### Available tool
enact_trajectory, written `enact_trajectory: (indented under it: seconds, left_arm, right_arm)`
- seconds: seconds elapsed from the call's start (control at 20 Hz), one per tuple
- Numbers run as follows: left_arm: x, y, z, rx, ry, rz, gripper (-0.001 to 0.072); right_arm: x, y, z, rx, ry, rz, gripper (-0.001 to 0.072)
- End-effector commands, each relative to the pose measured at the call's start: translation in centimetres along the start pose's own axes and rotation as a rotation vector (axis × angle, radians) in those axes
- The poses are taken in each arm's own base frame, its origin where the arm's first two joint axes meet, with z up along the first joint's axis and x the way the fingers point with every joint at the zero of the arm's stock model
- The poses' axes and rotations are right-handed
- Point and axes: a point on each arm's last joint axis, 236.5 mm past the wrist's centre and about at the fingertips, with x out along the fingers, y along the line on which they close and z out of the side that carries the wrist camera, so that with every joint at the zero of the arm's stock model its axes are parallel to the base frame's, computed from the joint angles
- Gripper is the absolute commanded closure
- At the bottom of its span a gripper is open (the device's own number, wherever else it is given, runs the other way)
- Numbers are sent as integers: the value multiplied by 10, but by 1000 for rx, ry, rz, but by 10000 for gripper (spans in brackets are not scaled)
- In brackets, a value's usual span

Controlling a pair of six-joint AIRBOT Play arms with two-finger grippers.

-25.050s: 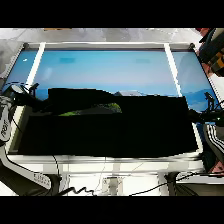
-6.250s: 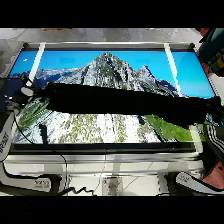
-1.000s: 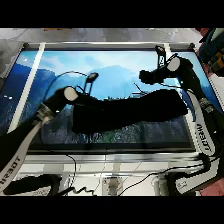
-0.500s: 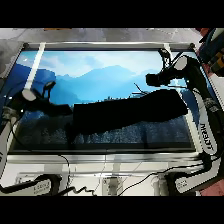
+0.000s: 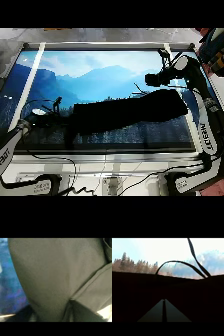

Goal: Fold the clothes and pants, and hang the long-sleeved shirts on hangers.

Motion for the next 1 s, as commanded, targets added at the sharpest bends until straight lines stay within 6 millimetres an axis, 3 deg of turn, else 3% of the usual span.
enact_trajectory:
  seconds: [0.0,0.15,0.3,0.4,0.55,0.7,0.8,0.95]
  left_arm:
    - [9,-14,13,2,-46,-36,680]
    - [-16,-39,40,84,-77,-96,697]
    - [-59,-61,63,163,-80,-60,697]
    - [-91,-70,65,218,-63,28,697]
    - [-143,-93,63,299,-95,94,696]
    - [-195,-114,66,358,-217,114,696]
    - [-221,-118,70,364,-300,133,696]
    - [-228,-119,74,364,-337,136,696]
  right_arm:
    - [13,24,-6,-38,19,27,689]
    - [43,68,-14,-101,17,64,688]
    - [85,127,-30,-95,33,127,688]
    - [118,182,-54,-96,63,210,688]
    - [157,275,-103,-66,117,364,689]
    - [161,344,-137,-123,93,444,689]
    - [157,365,-144,-191,60,448,688]
    - [156,342,-125,-252,28,381,689]
